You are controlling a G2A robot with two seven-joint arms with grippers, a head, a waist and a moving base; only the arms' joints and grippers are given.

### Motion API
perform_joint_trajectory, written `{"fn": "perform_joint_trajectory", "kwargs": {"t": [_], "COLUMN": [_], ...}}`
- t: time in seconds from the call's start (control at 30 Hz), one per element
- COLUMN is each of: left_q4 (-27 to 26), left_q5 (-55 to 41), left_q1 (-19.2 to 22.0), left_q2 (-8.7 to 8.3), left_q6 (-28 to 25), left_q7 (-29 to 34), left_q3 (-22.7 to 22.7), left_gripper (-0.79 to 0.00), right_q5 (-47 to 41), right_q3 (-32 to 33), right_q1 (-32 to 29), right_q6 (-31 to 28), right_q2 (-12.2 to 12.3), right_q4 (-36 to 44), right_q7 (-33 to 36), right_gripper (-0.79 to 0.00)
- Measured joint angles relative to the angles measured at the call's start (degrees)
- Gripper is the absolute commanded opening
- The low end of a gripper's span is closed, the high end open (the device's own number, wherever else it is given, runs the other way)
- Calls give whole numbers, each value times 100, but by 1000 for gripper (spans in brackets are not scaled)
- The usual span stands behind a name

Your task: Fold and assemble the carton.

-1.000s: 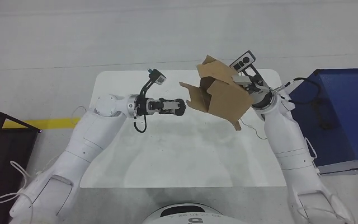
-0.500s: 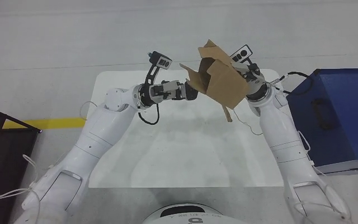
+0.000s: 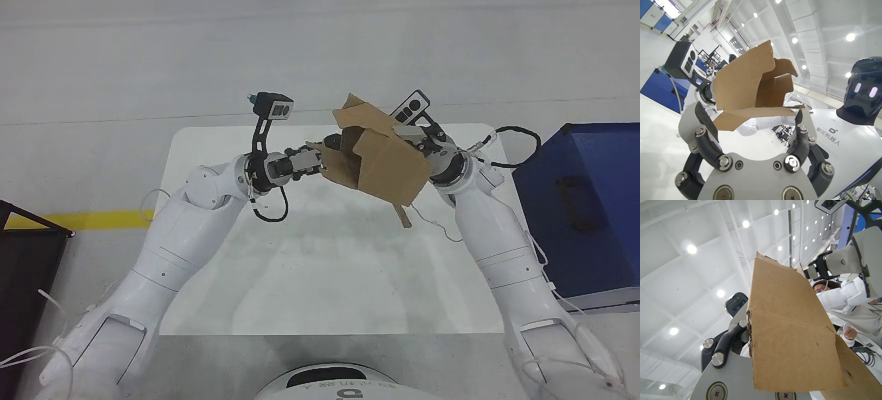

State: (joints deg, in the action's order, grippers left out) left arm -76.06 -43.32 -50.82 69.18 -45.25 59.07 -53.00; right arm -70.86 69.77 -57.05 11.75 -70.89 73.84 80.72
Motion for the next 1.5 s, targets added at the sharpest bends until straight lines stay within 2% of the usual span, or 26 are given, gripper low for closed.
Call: {"fn": "perform_joint_trajectory", "kwargs": {"t": [0.33, 0.63, 0.8, 0.97, 1.3, 1.5], "left_q4": [21, 441, 228, 276, 107, -118], "left_q5": [217, 34, 176, 394, 654, 752], "left_q1": [-5, 253, 201, 223, 302, 176], "left_q2": [-67, -24, -32, -19, 67, 53], "left_q6": [-243, 11, -73, -176, -11, -41], "left_q7": [-245, 8, -75, -197, -453, -492], "left_q3": [-3, 128, 123, 97, 120, -26], "left_gripper": [0, 0, 0, 0, 0, 0], "right_q5": [-9, -9, -9, -9, -9, -9], "right_q3": [-1, -1, -1, -1, -1, -1], "right_q1": [5, 5, 5, 6, 6, 6], "right_q6": [3, 3, 3, 3, 3, 3], "right_q2": [-1, -1, -1, -1, -1, -1], "right_q4": [-15, -16, -16, -16, -16, -16], "right_q7": [-6, -6, -6, -6, -6, -6], "right_gripper": [-785, -785, -785, -785, -785, -785]}}
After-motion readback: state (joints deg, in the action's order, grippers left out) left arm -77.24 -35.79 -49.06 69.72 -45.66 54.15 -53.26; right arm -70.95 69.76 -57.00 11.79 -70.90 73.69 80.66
